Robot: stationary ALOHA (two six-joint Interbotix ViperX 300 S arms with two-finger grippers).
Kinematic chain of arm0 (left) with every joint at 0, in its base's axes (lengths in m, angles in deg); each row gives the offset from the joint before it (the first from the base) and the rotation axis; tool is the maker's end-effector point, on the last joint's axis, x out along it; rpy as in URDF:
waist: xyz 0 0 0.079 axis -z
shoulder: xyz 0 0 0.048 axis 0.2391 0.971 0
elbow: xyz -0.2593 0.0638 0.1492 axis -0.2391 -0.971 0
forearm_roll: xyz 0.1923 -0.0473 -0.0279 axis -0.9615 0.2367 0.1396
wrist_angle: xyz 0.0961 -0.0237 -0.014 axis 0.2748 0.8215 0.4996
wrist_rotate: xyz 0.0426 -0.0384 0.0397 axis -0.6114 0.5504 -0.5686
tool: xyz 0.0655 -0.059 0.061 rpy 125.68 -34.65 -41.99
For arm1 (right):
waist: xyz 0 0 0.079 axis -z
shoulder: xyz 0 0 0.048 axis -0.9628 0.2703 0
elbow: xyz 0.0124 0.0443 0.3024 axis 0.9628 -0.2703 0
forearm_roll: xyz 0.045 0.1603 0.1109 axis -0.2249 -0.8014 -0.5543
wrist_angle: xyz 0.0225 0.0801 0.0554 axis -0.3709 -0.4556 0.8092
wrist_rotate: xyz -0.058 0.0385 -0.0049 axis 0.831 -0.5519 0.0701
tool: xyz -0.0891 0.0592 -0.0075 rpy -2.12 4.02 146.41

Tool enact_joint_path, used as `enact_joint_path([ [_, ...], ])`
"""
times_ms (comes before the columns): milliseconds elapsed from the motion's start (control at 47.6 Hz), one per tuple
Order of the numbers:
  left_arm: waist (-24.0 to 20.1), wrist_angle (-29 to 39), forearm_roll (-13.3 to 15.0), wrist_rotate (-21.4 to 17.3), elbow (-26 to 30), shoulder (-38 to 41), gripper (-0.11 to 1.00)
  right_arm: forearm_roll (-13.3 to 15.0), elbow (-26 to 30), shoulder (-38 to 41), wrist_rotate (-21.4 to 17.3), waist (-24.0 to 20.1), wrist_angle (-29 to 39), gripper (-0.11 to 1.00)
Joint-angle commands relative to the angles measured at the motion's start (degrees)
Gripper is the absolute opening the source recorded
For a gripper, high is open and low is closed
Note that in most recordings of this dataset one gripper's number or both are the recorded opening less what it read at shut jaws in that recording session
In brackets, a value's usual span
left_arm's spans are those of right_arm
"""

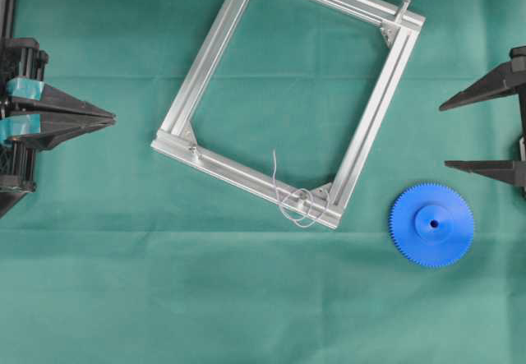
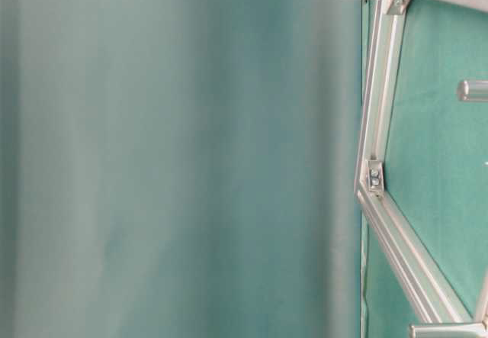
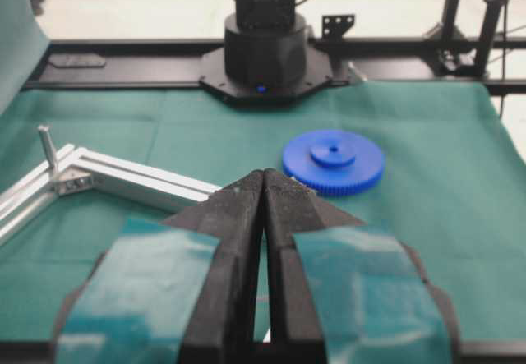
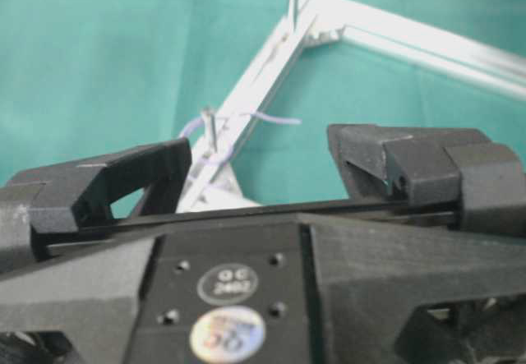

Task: Find the location of the shaft and insert the gear.
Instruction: 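Move the right gripper over the blue gear's hub, then lower the open right gripper around the blue gear's hub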

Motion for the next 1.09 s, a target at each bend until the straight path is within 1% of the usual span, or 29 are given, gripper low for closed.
enact_joint_path([
  [0, 0.0, -0.1, 0.1, -0.1, 1.5, 0.5, 0.01, -0.1, 1.8, 0.4, 0.0, -0.4, 1.5, 0.92],
  [252, 0.0, -0.1, 0.1, -0.1, 1.5, 0.5, 0.01, -0.1, 3.0, 0.8, 0.0, -3.7, 7.5, 0.92],
  [357, 0.0, 0.0, 0.1, -0.1, 1.4, 0.5, 0.01, -0.3, 3.7, 1.8, -0.1, -5.9, 9.6, 0.92],
  [525, 0.0, 0.0, 0.1, -0.1, 1.5, 0.5, 0.01, -0.4, 3.8, 4.6, -0.2, -8.2, 12.6, 0.92],
  [882, 0.0, 0.0, 0.0, 0.0, 1.7, 2.8, 0.01, -1.6, 3.9, 10.0, -0.4, -9.8, 18.7, 0.92],
  [1071, 0.0, 0.0, 0.1, 0.0, 2.3, 3.6, 0.01, -2.8, 3.9, 13.2, -0.4, -11.6, 19.2, 0.92],
])
